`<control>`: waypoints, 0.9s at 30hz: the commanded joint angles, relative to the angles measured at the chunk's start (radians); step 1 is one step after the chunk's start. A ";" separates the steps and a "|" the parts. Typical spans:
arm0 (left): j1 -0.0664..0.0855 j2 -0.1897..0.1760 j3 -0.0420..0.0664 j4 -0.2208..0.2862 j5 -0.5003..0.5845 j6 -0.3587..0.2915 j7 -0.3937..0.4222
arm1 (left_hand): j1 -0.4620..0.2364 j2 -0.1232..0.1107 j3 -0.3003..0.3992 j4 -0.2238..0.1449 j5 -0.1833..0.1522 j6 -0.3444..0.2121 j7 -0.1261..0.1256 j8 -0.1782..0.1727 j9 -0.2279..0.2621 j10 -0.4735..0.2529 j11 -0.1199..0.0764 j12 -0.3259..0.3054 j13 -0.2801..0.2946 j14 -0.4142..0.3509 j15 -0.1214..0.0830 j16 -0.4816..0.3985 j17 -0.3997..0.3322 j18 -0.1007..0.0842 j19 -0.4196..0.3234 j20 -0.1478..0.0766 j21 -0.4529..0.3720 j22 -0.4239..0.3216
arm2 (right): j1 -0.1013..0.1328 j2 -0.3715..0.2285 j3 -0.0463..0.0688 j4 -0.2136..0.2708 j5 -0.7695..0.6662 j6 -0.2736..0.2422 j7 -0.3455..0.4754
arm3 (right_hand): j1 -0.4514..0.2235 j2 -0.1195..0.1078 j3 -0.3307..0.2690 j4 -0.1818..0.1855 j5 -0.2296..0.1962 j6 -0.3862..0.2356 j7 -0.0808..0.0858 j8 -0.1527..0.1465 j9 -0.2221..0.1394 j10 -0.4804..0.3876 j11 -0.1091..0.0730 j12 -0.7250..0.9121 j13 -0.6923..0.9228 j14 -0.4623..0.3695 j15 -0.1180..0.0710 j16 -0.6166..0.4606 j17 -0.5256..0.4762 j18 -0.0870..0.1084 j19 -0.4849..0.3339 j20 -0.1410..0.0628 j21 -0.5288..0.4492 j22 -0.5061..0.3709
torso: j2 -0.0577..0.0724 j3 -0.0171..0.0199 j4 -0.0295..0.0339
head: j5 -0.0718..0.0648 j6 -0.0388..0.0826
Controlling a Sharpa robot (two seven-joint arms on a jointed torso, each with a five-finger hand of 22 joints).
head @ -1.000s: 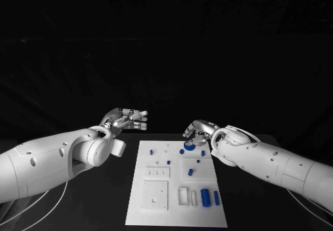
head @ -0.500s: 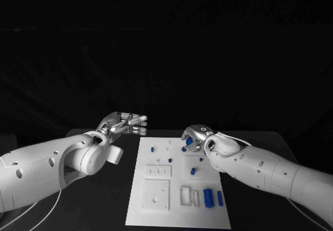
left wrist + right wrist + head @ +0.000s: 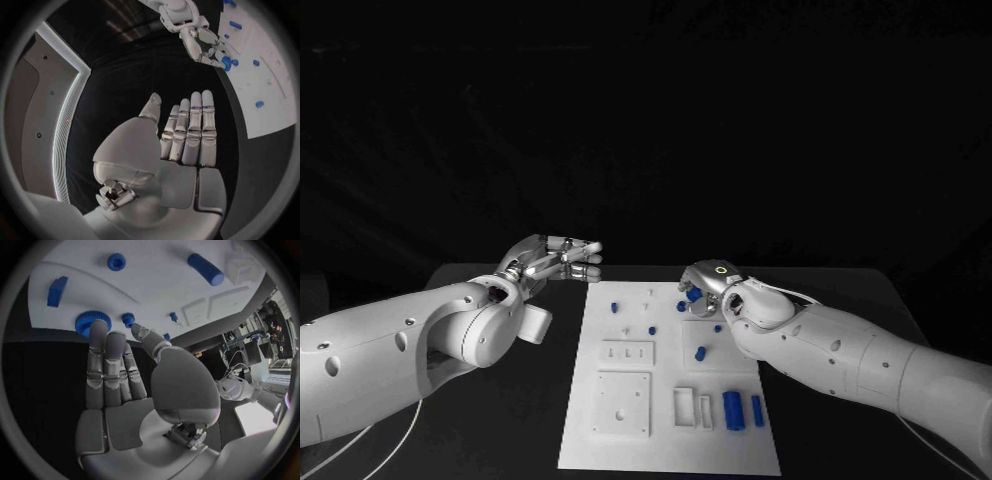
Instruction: Assemble the parts on the task board
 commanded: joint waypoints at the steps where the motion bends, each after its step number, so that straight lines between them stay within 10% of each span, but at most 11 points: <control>1: 0.002 0.002 0.001 -0.003 -0.002 0.012 0.013 | -0.006 0.001 0.000 -0.007 0.004 0.004 0.001 0.000 -0.001 0.009 0.000 0.002 0.001 0.006 -0.001 0.006 -0.001 -0.018 -0.005 -0.005 0.004 0.001 | -0.001 0.004 -0.002 0.000 -0.036 -0.003 -0.029 | -0.001 -0.008 0.016 0.000 -0.007 0.012 0.000 0.004 0.001 0.010 -0.002 0.005 0.001 -0.004 0.002 0.009 -0.002 0.006 0.011 0.000 -0.014 0.020 | 0.008 -0.0025 0.0021 | -0.002 -0.003; 27: 0.010 0.005 0.002 -0.008 0.000 0.017 0.011 | -0.008 0.002 -0.001 -0.009 0.004 0.003 0.001 0.000 -0.001 0.009 0.000 0.002 0.001 0.007 -0.001 0.006 -0.001 -0.017 -0.007 -0.005 0.009 0.002 | -0.006 0.018 -0.012 -0.012 -0.032 0.029 -0.022 | -0.016 -0.003 0.116 0.001 -0.036 0.042 0.005 0.005 0.001 0.047 -0.010 0.005 0.001 -0.007 -0.004 0.037 -0.005 -0.001 0.023 -0.007 -0.039 0.130 | 0.026 -0.0023 0.0081 | -0.006 0.003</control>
